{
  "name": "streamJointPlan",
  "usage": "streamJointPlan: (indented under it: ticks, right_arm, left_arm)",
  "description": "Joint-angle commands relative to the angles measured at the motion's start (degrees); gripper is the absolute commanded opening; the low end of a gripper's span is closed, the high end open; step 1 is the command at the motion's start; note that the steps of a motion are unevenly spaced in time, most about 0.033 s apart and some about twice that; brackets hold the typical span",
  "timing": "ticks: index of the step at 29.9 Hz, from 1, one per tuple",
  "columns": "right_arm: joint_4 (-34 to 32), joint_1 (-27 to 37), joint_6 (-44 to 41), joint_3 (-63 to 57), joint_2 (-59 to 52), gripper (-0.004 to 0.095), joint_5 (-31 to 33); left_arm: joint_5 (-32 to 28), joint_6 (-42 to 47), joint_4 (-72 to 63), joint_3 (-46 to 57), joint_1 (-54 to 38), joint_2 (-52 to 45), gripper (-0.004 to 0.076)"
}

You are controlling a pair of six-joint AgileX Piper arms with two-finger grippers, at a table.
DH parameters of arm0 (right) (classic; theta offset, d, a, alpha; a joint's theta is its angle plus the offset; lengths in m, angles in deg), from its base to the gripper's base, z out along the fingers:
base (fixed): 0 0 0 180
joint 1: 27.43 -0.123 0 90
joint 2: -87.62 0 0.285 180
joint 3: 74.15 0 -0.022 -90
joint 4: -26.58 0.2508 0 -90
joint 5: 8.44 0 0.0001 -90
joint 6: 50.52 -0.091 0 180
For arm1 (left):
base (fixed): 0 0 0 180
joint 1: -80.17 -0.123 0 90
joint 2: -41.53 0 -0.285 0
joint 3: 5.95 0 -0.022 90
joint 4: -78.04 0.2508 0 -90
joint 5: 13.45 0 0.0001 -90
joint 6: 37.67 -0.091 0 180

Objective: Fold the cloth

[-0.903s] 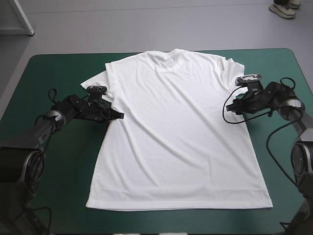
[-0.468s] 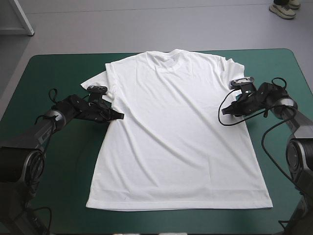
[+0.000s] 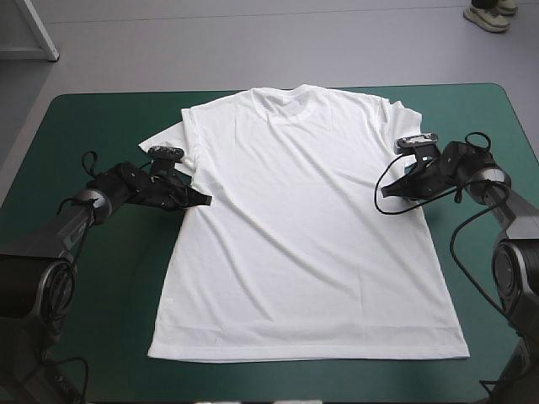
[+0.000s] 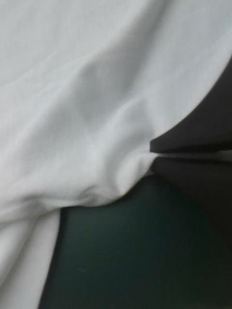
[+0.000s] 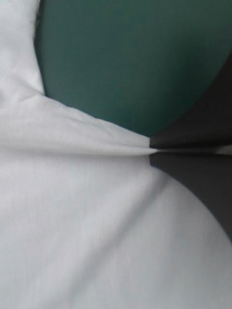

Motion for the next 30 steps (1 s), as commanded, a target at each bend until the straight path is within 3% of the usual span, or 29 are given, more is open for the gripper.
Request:
streamJointPlan:
  ticks: [1, 5, 13, 19, 30]
  right_arm:
    - [1.3, 0.2, 1.7, 3.5, -5.4, -0.0017, -0.4]
    - [2.4, 0.2, 2.3, 8.1, -8.7, -0.0017, -0.4]
    - [8.1, 0.2, 4.4, 20.0, -11.5, -0.0017, 2.5]
    - [8.0, 0.2, 4.6, 27.2, -12.8, -0.0017, 5.2]
    - [6.2, 0.2, 4.6, 35.4, -18.5, -0.0017, 5.4]
  left_arm:
    - [-1.0, 0.0, -0.3, -4.2, -0.4, -4.9, 0.0019]
    - [0.1, 0.4, -0.5, -8.9, -2.9, -7.0, 0.0019]
    - [10.8, 0.7, -0.8, -22.2, -6.8, -8.1, 0.0019]
    - [15.9, 0.8, -0.3, -35.4, -6.8, -8.1, 0.0019]
    - [25.6, 10.8, 16.4, -58.1, -6.8, -9.1, 0.0019]
